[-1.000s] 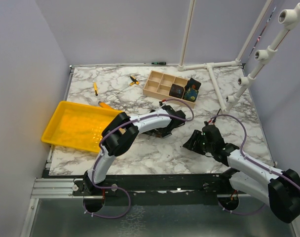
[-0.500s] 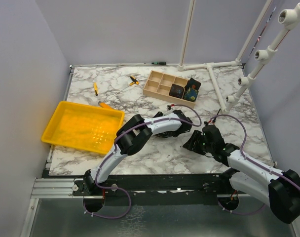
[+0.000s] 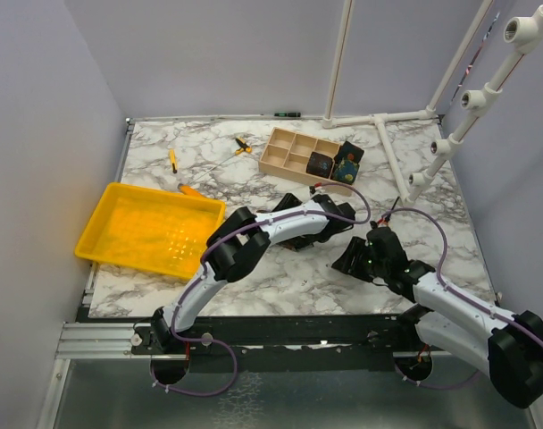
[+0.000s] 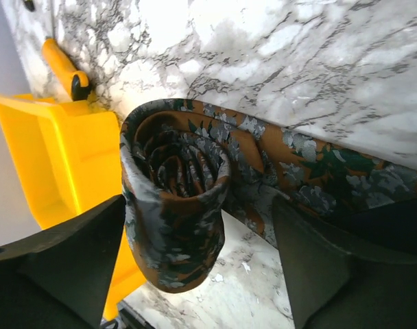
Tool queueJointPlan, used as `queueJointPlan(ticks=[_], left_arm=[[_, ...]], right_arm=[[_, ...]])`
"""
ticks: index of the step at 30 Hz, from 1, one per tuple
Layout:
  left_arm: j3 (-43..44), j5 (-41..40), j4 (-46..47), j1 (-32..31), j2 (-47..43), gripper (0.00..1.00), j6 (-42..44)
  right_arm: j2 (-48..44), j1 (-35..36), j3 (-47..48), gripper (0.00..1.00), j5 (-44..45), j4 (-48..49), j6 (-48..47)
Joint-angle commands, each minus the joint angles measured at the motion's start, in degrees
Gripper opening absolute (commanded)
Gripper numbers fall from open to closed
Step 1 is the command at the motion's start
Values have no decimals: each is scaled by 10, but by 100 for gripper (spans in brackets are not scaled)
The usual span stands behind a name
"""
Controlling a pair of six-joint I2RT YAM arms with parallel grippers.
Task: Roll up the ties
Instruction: Roll the tie at the center of the board.
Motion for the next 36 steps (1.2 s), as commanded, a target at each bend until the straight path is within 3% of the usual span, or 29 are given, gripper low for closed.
queueJointPlan(ticks=[1, 8, 15, 21, 26, 31, 36], left_arm=[[-25, 56, 55, -3, -71, 91, 16], [-59, 74, 75, -2, -145, 99, 39], [-114, 130, 142, 29, -277, 99, 67], [-315, 388, 382, 186, -487, 99, 102], [-461, 561, 533, 312, -573, 98, 101], [-519, 651, 585, 383, -603, 99, 107], [-553, 686, 610, 413, -623, 99, 109]], right_arm=[[-11, 2, -6, 55, 0, -24, -3], [-25, 2, -2, 61, -7, -24, -8], [-22, 2, 31, 62, -96, 33, -39], [95, 61, 138, 56, -97, 66, -41], [228, 107, 251, 52, -72, 71, -26], [308, 115, 329, 50, -54, 87, -15], [373, 121, 401, 48, -59, 74, -19]])
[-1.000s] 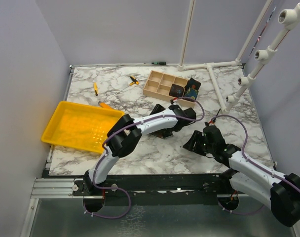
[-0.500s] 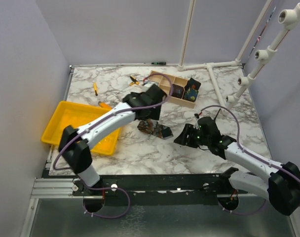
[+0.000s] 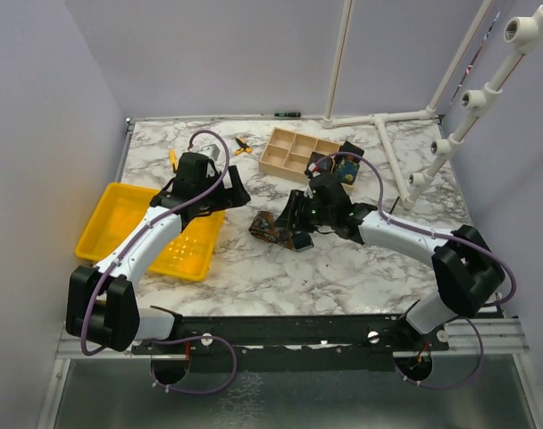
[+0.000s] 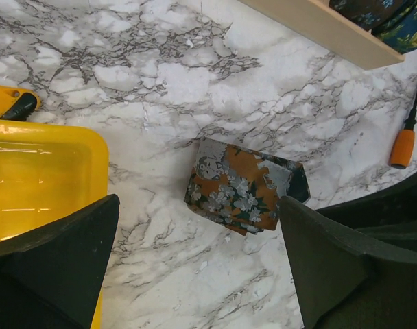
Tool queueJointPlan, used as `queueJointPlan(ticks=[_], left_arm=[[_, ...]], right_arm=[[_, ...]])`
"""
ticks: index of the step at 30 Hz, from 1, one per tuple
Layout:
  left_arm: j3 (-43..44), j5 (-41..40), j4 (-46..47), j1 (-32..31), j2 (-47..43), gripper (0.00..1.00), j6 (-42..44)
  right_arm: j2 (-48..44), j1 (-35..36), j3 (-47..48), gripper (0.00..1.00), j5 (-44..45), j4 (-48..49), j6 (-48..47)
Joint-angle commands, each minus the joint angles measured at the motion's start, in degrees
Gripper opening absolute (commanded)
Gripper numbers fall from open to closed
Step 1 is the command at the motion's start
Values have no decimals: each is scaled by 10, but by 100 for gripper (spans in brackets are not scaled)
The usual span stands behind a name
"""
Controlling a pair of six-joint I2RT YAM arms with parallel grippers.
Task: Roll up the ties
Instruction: Roll the tie at the center of the board.
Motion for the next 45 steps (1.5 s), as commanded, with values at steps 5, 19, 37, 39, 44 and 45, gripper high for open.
queueJointPlan(ticks=[5, 19, 37, 39, 44, 45], left_arm=[[-37, 71, 64, 24, -15, 99, -11], [-52, 140, 83, 26, 58, 96, 13], [-9, 262, 138, 0, 194, 98, 83], [-4, 268, 142, -7, 208, 98, 95], [10, 261, 145, -22, 233, 98, 110], [10, 261, 146, -23, 240, 97, 109]], right_arm=[[94, 7, 88, 45, 5, -4, 8], [105, -7, 19, 40, 42, -24, 8], [99, -35, -18, 41, 6, 10, -5], [102, -39, -20, 41, 0, 11, -5], [100, -55, -32, 41, -14, 18, -8], [99, -56, -33, 41, -14, 17, -10]])
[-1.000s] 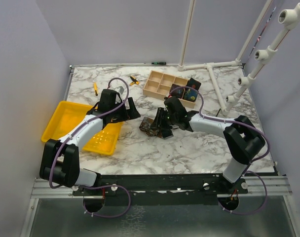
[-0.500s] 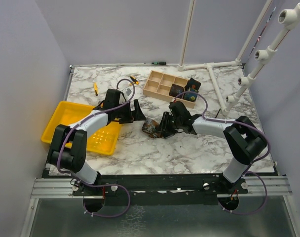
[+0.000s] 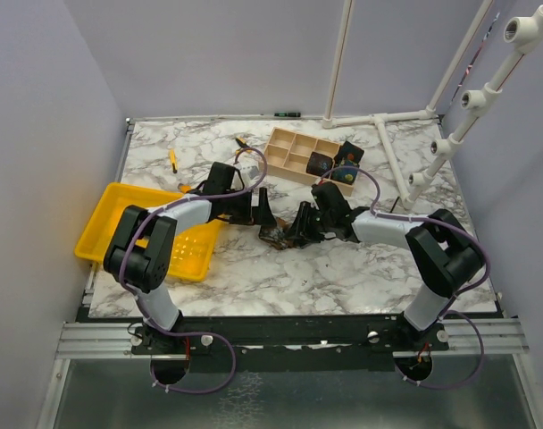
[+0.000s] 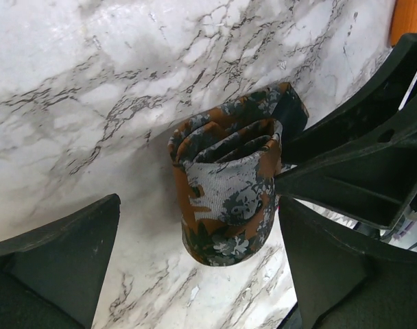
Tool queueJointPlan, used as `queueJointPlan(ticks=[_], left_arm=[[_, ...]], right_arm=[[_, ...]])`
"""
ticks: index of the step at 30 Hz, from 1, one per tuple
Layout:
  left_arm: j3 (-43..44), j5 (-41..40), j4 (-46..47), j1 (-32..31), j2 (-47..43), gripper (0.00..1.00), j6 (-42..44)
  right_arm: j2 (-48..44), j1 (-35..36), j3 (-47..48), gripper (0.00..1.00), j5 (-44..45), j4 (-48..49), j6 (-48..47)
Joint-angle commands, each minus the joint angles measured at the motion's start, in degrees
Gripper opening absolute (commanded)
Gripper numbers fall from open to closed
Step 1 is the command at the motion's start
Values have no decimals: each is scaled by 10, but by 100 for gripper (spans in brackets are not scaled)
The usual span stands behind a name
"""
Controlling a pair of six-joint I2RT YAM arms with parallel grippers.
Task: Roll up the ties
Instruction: Roll the tie at the center of the board.
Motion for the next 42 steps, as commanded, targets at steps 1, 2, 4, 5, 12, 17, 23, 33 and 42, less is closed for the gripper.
queueJointPlan(ticks=[1, 2, 4, 5, 12, 17, 23, 33, 42], left_arm=[[18, 17, 18, -9, 26, 97, 25], [14, 16, 24, -11, 30, 96, 19], [-3, 19, 60, -16, 34, 94, 3], [-12, 24, 75, -18, 34, 94, -5], [-38, 66, 142, -24, 45, 84, -39], [-56, 96, 168, -34, 53, 66, -57], [-83, 102, 175, -41, 44, 43, -63], [-71, 37, 97, -42, 5, 2, -68], [31, -40, -103, -67, 22, 0, -24]], right_arm=[[-8, -13, -15, 41, -13, 2, -18], [-8, -14, -16, 41, -14, 3, -19], [-8, -17, -16, 41, -19, 4, -20], [-9, -18, -16, 41, -21, 3, -20], [-4, -23, -15, 41, -28, 3, -22], [-4, -24, -15, 41, -28, 3, -20], [-6, -25, -17, 41, -26, 3, -16], [-68, -25, -30, 46, 39, -20, -23], [-74, -51, -22, 41, 103, -43, -71]])
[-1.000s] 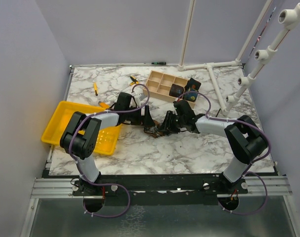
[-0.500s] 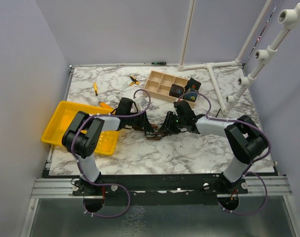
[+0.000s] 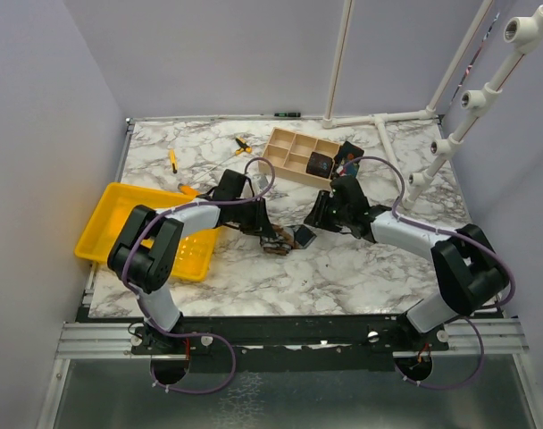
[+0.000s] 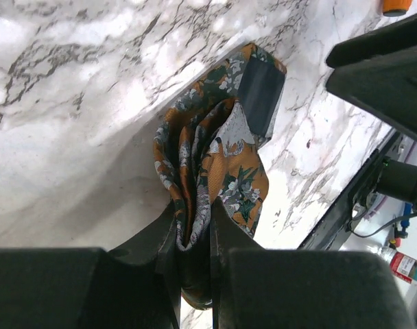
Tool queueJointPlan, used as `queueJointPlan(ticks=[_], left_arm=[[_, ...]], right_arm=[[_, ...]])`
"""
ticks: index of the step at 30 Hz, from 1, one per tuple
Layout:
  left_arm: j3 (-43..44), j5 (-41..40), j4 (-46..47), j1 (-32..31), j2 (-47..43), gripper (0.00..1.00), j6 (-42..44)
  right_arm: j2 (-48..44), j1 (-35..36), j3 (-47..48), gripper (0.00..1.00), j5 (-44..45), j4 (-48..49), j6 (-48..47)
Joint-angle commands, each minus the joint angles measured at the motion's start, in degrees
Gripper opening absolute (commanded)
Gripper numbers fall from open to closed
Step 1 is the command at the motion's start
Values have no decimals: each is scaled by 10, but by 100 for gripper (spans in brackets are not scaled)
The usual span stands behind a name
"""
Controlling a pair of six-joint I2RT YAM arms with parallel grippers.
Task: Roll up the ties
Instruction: Roll the tie at the center of the board.
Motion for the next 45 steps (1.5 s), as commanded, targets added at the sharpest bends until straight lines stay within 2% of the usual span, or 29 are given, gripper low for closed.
queueJointPlan(ticks=[1, 3, 12, 24, 30, 39, 45], left_arm=[[90, -91, -173, -30, 16, 0, 48], [126, -135, -237, -46, 30, 0, 59], [254, -348, -405, -117, 90, 0, 79], [399, -622, -570, -202, 157, 0, 42], [456, -718, -649, -250, 196, 0, 15], [567, -794, -730, -301, 281, 0, -21], [640, -800, -752, -327, 336, 27, -26]], right_arm=[[32, -8, 7, 41, 26, -25, -35], [41, -7, 0, 39, 10, -16, -35], [34, -2, -63, 36, -5, 1, -23], [-27, 0, -152, 35, -6, 18, 0], [-52, 3, -187, 35, -18, 34, 3], [-129, 4, -254, 36, -20, 28, 16], [-156, 3, -279, 36, -17, 24, 23]])
